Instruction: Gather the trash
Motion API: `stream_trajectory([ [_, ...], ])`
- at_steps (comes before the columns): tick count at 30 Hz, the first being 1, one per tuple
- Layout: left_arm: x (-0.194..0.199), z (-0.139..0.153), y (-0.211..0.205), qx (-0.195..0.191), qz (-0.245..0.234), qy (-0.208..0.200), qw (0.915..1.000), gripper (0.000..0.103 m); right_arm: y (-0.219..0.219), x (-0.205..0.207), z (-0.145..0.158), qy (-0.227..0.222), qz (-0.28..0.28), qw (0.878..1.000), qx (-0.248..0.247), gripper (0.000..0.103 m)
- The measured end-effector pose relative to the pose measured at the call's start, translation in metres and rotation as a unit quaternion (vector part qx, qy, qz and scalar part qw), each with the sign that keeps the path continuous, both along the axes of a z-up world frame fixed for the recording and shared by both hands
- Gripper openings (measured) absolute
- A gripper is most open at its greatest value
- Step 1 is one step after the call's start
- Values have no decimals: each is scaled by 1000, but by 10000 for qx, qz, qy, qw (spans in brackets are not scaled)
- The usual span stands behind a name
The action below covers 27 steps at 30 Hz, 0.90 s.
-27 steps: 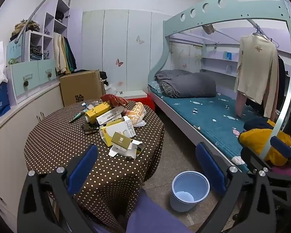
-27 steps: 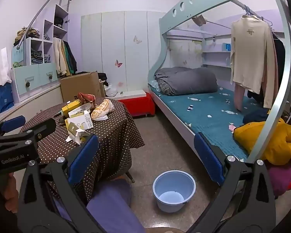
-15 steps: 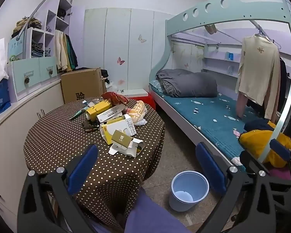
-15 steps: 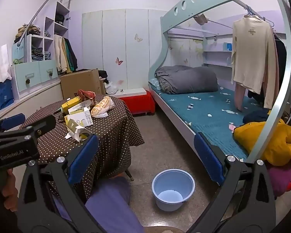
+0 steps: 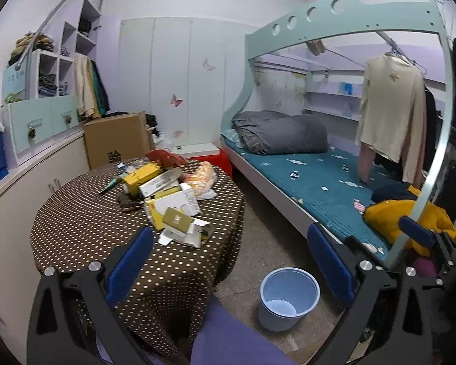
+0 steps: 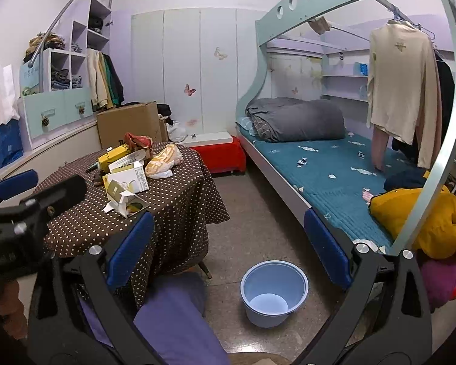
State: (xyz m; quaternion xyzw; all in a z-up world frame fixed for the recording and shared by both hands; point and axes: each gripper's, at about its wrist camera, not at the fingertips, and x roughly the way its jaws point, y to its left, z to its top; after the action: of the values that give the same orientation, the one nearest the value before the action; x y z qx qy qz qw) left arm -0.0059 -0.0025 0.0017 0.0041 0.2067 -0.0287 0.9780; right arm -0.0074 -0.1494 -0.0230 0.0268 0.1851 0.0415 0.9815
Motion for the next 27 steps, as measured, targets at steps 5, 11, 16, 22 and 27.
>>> stream_trajectory([
  [5,1,0,9,-18,141,-28,9999,99,-2,-3,2,-57,-15,10000,-3,97],
  [11,3,1,15,-3,288,-30,9996,99,-3,-6,3,-112,6,9999,48,97],
  [16,4,-1,15,39,262,-1,9996,99,-2,-8,5,-125,48,9999,65,97],
  [22,6,-1,14,32,261,26,9997,99,-3,-8,5,-131,78,9998,96,97],
  [27,8,-2,13,20,267,69,9996,99,-2,-8,7,-123,111,9998,99,97],
])
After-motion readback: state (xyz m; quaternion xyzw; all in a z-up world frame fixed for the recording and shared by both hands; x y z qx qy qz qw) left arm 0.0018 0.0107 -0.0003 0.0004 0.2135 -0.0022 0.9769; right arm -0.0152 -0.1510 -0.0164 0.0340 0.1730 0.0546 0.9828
